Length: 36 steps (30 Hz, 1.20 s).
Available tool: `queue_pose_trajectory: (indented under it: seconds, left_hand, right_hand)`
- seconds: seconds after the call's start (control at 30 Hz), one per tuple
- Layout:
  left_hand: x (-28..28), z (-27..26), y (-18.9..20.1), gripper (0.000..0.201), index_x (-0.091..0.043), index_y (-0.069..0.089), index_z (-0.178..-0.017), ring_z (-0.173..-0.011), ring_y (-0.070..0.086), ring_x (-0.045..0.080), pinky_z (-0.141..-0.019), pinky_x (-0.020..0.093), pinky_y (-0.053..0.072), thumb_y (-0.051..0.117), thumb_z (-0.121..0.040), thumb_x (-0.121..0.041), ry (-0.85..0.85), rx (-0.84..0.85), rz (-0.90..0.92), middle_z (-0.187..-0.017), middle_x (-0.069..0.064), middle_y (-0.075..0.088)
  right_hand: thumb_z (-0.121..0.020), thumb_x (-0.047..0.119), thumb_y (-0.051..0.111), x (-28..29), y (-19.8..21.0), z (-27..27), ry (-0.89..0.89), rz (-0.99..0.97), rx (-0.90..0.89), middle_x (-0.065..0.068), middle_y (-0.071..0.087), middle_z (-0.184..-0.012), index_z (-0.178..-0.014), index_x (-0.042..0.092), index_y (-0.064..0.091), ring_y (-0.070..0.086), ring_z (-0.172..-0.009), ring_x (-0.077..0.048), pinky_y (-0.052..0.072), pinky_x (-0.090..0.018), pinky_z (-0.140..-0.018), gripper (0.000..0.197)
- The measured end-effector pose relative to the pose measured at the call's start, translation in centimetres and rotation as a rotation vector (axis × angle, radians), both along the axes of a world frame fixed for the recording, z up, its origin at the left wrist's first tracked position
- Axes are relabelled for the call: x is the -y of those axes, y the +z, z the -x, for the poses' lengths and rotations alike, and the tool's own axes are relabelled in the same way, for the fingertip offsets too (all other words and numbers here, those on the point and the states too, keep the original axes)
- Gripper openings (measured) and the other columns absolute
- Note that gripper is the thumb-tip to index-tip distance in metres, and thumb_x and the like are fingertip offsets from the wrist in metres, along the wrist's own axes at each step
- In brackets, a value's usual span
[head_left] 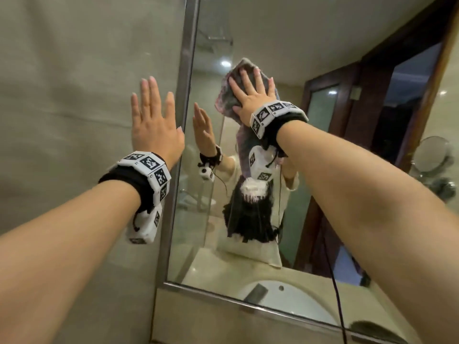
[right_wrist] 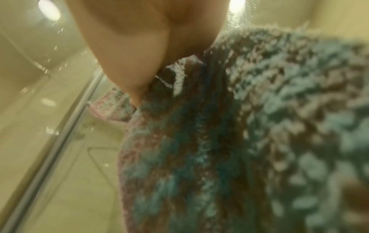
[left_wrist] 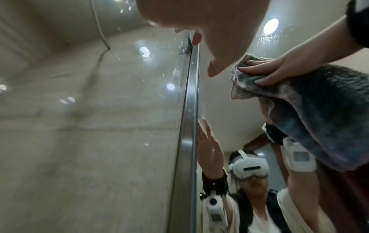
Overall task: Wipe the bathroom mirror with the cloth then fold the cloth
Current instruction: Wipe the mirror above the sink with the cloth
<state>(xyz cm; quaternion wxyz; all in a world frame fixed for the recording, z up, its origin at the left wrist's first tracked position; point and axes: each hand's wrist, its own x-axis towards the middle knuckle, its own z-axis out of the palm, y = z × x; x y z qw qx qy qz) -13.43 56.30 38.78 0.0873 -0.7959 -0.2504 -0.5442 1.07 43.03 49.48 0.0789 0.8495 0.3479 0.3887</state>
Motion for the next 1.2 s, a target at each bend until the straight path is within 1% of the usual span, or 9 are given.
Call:
queue_pose_trajectory:
  seconds: [0.17, 0.33, 0.43, 0.53, 0.73, 0.87, 1.03, 1.1, 1.2]
  left_hand:
    - [-0.6, 0.4, 3.9, 0.069, -0.009, 0.015, -0.148, -0.145, -0.009, 0.030, -0.116, 0.038, -0.006, 0.048, -0.090, -0.027, -0.020, 0.055, -0.011, -0.156, 0.019, -0.007]
    - [-0.8, -0.2, 4.6, 0.071, -0.011, 0.008, -0.149, -0.144, -0.016, 0.025, -0.116, 0.036, -0.010, 0.045, -0.091, -0.026, -0.020, 0.064, 0.024, -0.155, 0.015, -0.016]
    - [-0.9, -0.3, 4.4, 0.070, -0.012, 0.008, -0.149, -0.144, -0.018, 0.024, -0.115, 0.034, -0.012, 0.044, -0.090, -0.020, -0.041, 0.083, 0.029, -0.155, 0.014, -0.018]
    - [-1.2, -0.2, 4.3, 0.070, -0.012, 0.008, -0.149, -0.144, -0.017, 0.023, -0.115, 0.033, -0.012, 0.044, -0.089, -0.016, -0.047, 0.093, 0.004, -0.156, 0.013, -0.018]
    - [-1.1, 0.2, 4.2, 0.070, -0.011, 0.007, -0.149, -0.144, -0.017, 0.023, -0.115, 0.033, -0.012, 0.043, -0.089, -0.012, -0.066, 0.072, 0.008, -0.156, 0.014, -0.017]
    - [-1.2, 0.6, 4.1, 0.071, -0.009, 0.008, -0.149, -0.145, -0.012, 0.024, -0.115, 0.032, -0.011, 0.044, -0.088, -0.010, -0.078, 0.055, -0.007, -0.157, 0.015, -0.011]
    - [-1.7, 0.7, 3.4, 0.072, -0.008, 0.015, -0.148, -0.145, -0.008, 0.025, -0.115, 0.032, -0.010, 0.049, -0.085, -0.006, -0.070, 0.045, -0.054, -0.157, 0.015, -0.007]
    - [-1.7, 0.6, 3.3, 0.073, -0.010, 0.016, -0.148, -0.145, -0.008, 0.026, -0.116, 0.033, -0.008, 0.050, -0.084, -0.006, -0.067, 0.059, -0.049, -0.157, 0.016, -0.007]
    - [-0.5, 0.2, 2.7, 0.073, -0.013, 0.016, -0.148, -0.145, -0.009, 0.029, -0.117, 0.037, -0.006, 0.051, -0.084, -0.011, -0.072, 0.065, 0.036, -0.156, 0.019, -0.009]
  right_hand:
    - [-0.097, 0.037, 0.037, -2.6, 5.4, 0.9, -0.015, -0.113, -0.051, -0.004, -0.013, -0.159, -0.150, 0.030, -0.001, -0.017, -0.145, -0.033, -0.005, -0.058, -0.114, 0.066]
    - [-0.086, 0.036, 0.059, -5.0, 8.0, 0.4, -0.027, -0.134, -0.017, -0.006, -0.016, -0.158, -0.149, 0.030, -0.005, -0.020, -0.143, -0.037, -0.008, -0.063, -0.111, 0.090]
    - [-0.085, 0.034, 0.061, -6.2, 8.9, 0.8, -0.046, -0.081, -0.011, -0.004, -0.016, -0.158, -0.149, 0.031, -0.004, -0.020, -0.143, -0.036, -0.007, -0.064, -0.110, 0.091]
    - [-0.085, 0.036, 0.062, -7.0, 9.0, 1.3, -0.073, -0.002, 0.017, -0.003, -0.015, -0.159, -0.148, 0.033, -0.004, -0.018, -0.143, -0.036, -0.004, -0.065, -0.111, 0.092]
    - [-0.084, 0.039, 0.060, -9.1, 5.6, 2.3, -0.087, 0.208, 0.052, 0.000, -0.010, -0.159, -0.149, 0.032, -0.002, -0.014, -0.145, -0.035, 0.001, -0.064, -0.112, 0.090]
    - [-0.081, 0.040, 0.064, -7.2, 4.3, 2.5, -0.073, 0.238, 0.032, -0.001, -0.012, -0.159, -0.149, 0.030, -0.003, -0.014, -0.145, -0.033, -0.001, -0.057, -0.116, 0.096]
    - [-0.085, 0.028, 0.061, -0.3, 2.6, 1.9, -0.109, -0.102, -0.087, -0.012, -0.020, -0.157, -0.150, 0.016, -0.011, -0.017, -0.144, -0.034, -0.006, -0.045, -0.118, 0.098]
    - [-0.085, 0.026, 0.061, 2.9, 2.2, 1.1, -0.160, -0.172, -0.083, -0.015, -0.017, -0.157, -0.149, 0.013, -0.012, -0.015, -0.145, -0.035, -0.005, -0.045, -0.119, 0.098]
    - [-0.089, 0.020, 0.052, 6.5, 0.8, 0.5, -0.188, -0.183, -0.110, -0.018, -0.014, -0.157, -0.149, 0.009, -0.010, -0.011, -0.145, -0.036, -0.003, -0.044, -0.120, 0.087]
